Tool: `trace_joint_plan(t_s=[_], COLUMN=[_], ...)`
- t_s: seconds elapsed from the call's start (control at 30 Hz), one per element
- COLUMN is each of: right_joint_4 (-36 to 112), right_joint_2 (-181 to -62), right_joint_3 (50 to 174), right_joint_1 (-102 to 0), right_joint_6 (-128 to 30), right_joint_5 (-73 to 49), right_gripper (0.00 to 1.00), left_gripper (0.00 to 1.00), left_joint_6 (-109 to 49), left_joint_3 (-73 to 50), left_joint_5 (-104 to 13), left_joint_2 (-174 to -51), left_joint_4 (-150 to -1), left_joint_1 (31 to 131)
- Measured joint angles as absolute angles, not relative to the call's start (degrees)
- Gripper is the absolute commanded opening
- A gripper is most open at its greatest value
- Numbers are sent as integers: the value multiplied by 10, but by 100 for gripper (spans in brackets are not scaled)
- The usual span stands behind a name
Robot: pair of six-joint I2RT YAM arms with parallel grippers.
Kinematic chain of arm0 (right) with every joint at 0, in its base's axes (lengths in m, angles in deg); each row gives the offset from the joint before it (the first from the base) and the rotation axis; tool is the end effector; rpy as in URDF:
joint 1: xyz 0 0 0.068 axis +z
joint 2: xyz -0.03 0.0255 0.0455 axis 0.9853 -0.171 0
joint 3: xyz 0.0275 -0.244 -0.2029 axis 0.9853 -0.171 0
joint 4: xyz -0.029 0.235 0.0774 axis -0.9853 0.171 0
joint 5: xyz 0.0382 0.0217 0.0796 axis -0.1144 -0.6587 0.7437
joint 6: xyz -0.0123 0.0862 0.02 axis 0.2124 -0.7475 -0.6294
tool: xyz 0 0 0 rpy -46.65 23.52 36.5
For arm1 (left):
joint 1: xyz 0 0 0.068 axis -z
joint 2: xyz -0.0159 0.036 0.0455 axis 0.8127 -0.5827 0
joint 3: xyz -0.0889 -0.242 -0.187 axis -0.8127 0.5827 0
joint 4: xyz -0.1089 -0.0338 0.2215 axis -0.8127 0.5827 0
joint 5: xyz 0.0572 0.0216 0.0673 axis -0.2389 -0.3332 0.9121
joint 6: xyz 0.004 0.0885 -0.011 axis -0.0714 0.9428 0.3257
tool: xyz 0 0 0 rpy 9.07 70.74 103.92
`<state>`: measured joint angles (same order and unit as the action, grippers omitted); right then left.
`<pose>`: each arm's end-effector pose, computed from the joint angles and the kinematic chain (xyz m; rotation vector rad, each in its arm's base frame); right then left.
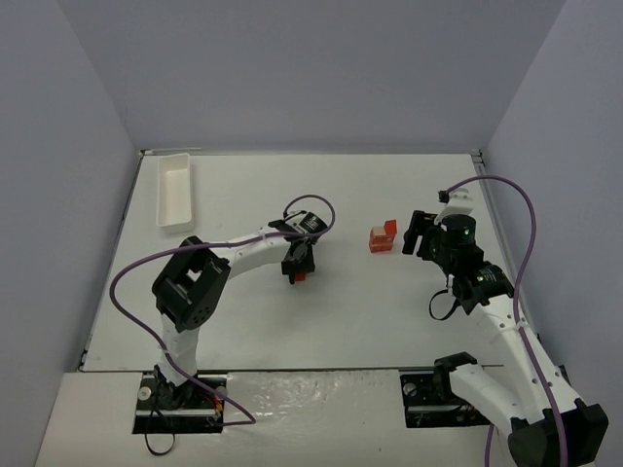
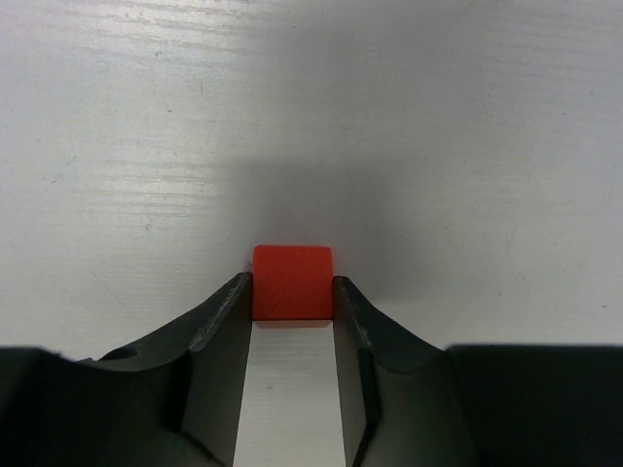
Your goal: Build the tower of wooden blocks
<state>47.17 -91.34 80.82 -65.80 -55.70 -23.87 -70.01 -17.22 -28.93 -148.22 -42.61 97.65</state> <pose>0.2022 0.0457 0.3471 0.0366 1.8530 0.2716 0.3182 -0.2836 0.1892 -0.2421 2.7014 -0.3221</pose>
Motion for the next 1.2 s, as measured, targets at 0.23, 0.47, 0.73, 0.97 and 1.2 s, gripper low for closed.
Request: trace_joint_plan(t_s=[0.23,0.47,0.73,0.97,1.2], right_joint_4=[473,469,464,455,454], right_joint_2=[-916,-973,-1058,-1111,-1151], right_joint_3=[812,879,1000,1052,1059], right_joint_1=[-658,-645,-617,-530,-471], right_joint_6=[-544,-546,-632,-701,-744], right_joint_5=[-161,-22,118,139,117], right_gripper=[67,67,61,55,52], left_gripper=[0,0,1,4,5], left_joint_6=[-661,-565,-418,-318,-277], left_joint_3=[-159,-68,60,93,97], left_joint_5=[-287,-339,-439,-494,-523], left_joint_2=[-1434,-1249,-1057,-987,-972], left_joint_4=[-436,-566,-730,-780,-817], left_joint_1=[976,976,976,976,976])
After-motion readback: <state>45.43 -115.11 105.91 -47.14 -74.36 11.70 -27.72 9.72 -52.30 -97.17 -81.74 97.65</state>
